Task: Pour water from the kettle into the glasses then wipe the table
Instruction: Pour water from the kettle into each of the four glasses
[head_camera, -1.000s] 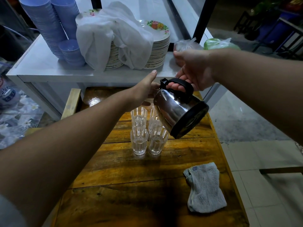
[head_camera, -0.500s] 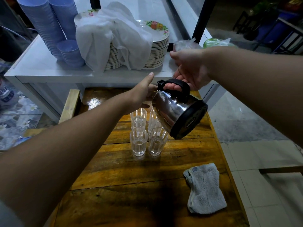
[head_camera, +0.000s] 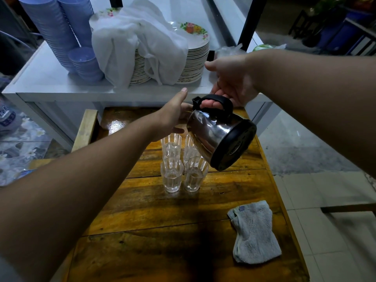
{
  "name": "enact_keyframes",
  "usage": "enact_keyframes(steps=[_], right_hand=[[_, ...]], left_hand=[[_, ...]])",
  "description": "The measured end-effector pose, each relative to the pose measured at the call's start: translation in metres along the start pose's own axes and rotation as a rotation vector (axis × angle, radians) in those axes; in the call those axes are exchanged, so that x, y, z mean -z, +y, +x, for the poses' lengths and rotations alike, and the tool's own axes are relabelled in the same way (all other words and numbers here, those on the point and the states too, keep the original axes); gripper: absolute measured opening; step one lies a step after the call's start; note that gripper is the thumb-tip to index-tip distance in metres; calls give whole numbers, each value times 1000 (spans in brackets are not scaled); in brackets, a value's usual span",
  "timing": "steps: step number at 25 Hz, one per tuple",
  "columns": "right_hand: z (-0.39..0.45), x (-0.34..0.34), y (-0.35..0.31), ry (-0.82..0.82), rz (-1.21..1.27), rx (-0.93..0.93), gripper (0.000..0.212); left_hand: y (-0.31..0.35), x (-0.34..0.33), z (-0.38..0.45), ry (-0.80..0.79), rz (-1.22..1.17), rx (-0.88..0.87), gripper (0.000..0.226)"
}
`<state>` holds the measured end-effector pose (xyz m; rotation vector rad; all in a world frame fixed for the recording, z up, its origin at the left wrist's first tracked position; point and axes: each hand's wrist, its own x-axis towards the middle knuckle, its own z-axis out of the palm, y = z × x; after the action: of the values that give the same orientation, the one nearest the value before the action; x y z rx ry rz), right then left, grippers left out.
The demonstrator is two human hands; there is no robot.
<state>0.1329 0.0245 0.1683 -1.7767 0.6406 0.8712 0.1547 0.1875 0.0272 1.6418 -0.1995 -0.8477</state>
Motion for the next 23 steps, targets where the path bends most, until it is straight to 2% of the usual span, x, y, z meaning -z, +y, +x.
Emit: enact_keyframes(steps=[23], right_hand=[[2,3,6,-1,-9,-19,94]], left_hand=[[5,-2,-19,20,84,-21,93]])
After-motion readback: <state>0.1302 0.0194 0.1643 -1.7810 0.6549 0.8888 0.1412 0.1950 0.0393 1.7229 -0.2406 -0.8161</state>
